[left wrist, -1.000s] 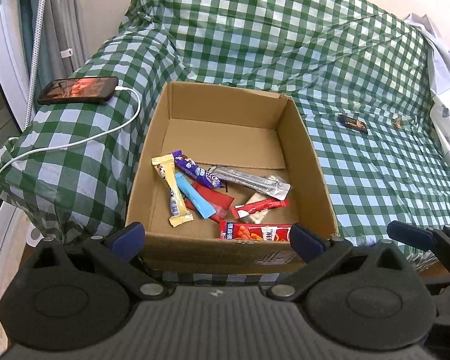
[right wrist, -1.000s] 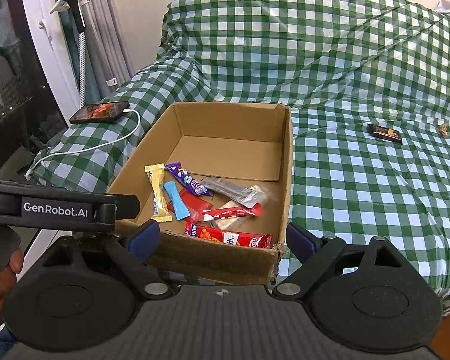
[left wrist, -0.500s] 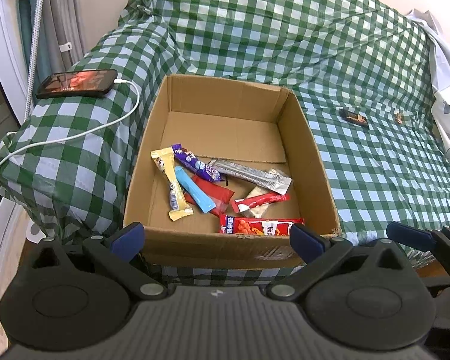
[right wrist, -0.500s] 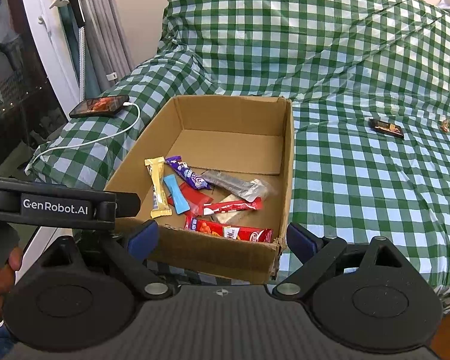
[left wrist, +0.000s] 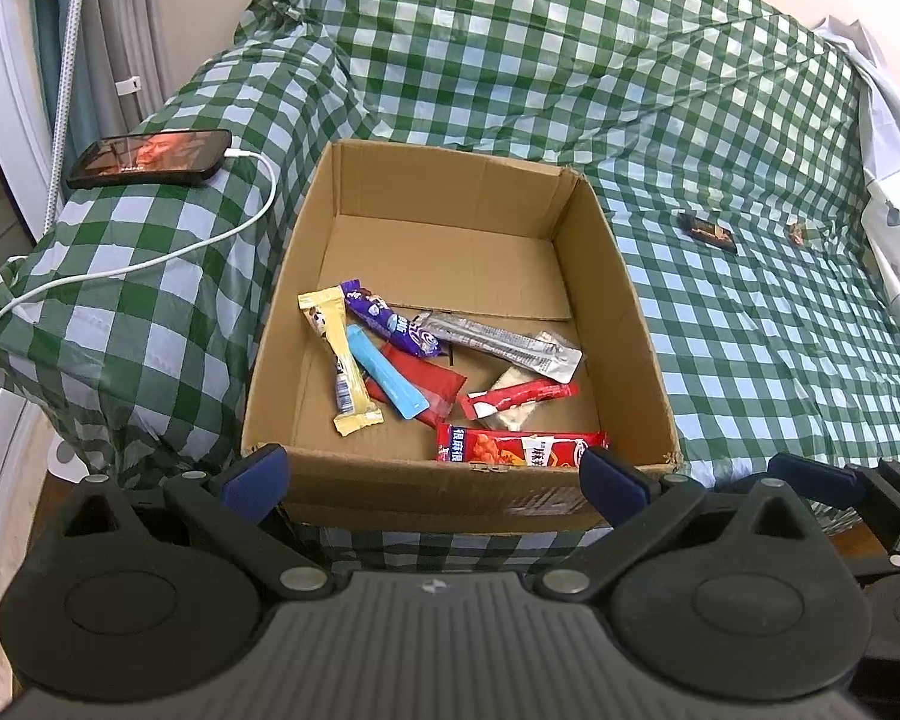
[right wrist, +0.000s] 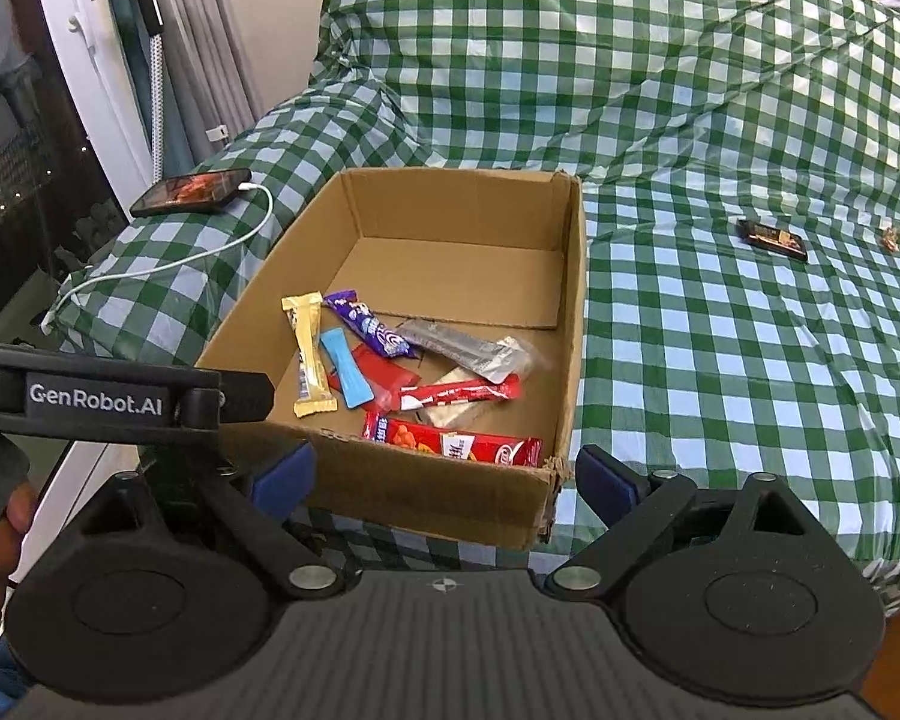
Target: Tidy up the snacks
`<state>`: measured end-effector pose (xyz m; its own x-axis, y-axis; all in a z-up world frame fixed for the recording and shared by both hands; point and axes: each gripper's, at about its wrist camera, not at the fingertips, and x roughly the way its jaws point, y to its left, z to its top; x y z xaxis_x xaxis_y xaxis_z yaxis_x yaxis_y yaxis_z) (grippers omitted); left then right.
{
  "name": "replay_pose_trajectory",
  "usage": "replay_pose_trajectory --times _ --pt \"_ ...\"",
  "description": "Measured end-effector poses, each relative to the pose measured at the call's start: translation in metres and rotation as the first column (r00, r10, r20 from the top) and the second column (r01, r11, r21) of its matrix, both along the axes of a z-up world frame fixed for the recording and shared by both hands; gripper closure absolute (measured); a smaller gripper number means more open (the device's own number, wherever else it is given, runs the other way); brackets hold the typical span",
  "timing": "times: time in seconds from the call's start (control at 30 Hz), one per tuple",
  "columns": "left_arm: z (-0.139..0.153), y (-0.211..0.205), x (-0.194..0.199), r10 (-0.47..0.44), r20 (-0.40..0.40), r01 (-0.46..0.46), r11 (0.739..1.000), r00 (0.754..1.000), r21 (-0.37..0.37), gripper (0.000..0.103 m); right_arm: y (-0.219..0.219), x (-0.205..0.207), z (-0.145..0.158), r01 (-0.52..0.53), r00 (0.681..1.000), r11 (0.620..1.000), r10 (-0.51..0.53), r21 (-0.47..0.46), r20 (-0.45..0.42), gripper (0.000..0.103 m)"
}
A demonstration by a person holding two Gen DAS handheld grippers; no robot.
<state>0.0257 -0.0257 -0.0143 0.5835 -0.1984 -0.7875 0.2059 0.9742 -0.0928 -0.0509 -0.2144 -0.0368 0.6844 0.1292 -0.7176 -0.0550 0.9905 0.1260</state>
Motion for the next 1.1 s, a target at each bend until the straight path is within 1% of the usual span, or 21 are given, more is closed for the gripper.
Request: replay_pose_trajectory --times 1.1 --pt "-0.0056 -0.0039 0.0007 -0.006 -0.021 0.006 1.0 1.0 0.005 0.0 -0.0043 0.0052 -0.0091 0.008 0.999 1.0 -0.008 0.009 -0.041 0.008"
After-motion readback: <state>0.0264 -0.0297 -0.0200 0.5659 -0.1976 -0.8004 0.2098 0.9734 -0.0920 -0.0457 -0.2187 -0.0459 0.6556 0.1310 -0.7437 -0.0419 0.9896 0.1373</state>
